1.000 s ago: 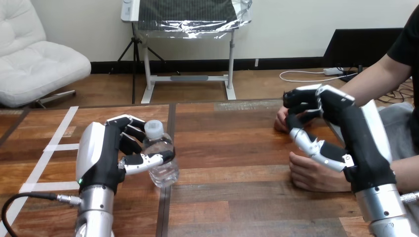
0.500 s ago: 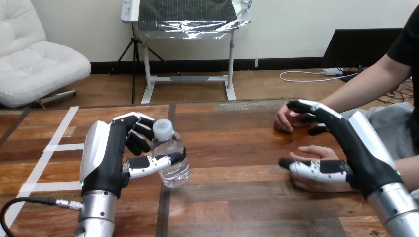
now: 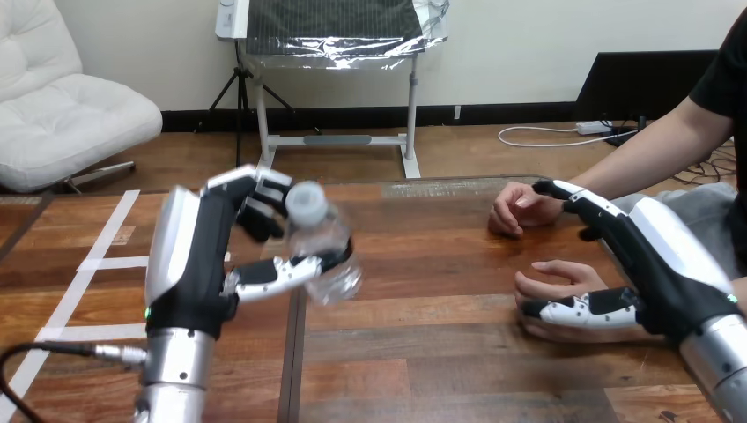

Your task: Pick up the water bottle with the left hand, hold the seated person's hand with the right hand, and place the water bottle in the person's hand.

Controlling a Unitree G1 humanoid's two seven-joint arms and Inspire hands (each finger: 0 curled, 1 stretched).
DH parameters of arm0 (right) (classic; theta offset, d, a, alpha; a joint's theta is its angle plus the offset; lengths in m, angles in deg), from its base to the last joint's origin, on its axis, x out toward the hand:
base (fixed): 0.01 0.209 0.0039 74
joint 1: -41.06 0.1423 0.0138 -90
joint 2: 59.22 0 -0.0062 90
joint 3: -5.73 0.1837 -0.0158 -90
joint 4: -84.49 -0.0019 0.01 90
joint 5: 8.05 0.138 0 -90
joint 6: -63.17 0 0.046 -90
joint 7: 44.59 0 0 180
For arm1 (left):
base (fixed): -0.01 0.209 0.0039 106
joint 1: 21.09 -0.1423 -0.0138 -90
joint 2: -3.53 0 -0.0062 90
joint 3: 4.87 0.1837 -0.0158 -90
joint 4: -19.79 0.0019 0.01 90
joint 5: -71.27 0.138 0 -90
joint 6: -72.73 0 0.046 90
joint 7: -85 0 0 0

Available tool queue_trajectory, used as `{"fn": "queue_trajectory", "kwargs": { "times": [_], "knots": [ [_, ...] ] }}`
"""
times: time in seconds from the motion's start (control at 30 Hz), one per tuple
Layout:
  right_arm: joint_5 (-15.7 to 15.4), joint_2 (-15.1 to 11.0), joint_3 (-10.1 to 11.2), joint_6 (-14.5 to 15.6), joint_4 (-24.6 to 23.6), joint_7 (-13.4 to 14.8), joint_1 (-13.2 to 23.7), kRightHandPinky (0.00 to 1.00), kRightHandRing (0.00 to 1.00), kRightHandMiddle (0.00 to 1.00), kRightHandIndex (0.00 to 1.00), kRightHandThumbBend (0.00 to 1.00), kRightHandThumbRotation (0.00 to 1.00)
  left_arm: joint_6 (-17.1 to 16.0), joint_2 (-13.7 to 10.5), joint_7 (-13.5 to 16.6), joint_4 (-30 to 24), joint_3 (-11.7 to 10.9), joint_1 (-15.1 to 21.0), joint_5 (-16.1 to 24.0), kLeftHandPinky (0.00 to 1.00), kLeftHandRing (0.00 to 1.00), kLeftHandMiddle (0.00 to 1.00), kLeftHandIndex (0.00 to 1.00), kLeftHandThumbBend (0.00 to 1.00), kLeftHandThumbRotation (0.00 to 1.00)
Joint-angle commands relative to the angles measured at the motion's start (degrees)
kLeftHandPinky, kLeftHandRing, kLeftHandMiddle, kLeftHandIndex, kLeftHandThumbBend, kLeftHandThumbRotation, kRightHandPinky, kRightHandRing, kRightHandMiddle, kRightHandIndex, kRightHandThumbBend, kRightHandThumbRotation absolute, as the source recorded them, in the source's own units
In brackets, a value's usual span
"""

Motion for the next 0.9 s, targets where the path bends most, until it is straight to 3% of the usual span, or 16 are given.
{"fn": "queue_trajectory", "kwargs": {
  "times": [0.0, 0.13, 0.43, 0.87],
  "knots": [
    [-3.9, -5.0, 1.6, 1.7, -4.1, -0.3, 4.3, 0.74, 0.88, 0.92, 0.89, 0.83, 0.03, -5.2, 0.7, 1.4, -10.6, -4.2, 3.7, -0.1, 0.41, 0.42, 0.47, 0.49, 0.64, 0.0],
    [-6.4, -6.2, 0.9, 1.9, -3.5, -0.1, 4.6, 0.72, 0.86, 0.91, 0.87, 0.86, 0.03, -5.4, 0.8, 1.3, -11.3, -4.5, 3.3, 0.0, 0.42, 0.43, 0.47, 0.49, 0.64, 0.0],
    [-10.5, -9.2, -0.7, 4.1, -2.1, -2.7, 6.1, 0.73, 0.87, 0.9, 0.86, 0.89, 0.02, -6.0, 1.3, 1.0, -11.9, -5.7, 2.6, 0.3, 0.42, 0.42, 0.47, 0.49, 0.65, 0.0],
    [-15.3, -13.6, -2.9, 11.5, -3.8, -12.7, 9.3, 0.81, 0.91, 0.92, 0.87, 0.87, 0.05, -7.8, 2.5, 0.0, -11.0, -7.1, 2.1, 0.1, 0.42, 0.43, 0.47, 0.49, 0.65, 0.0]
  ]
}}
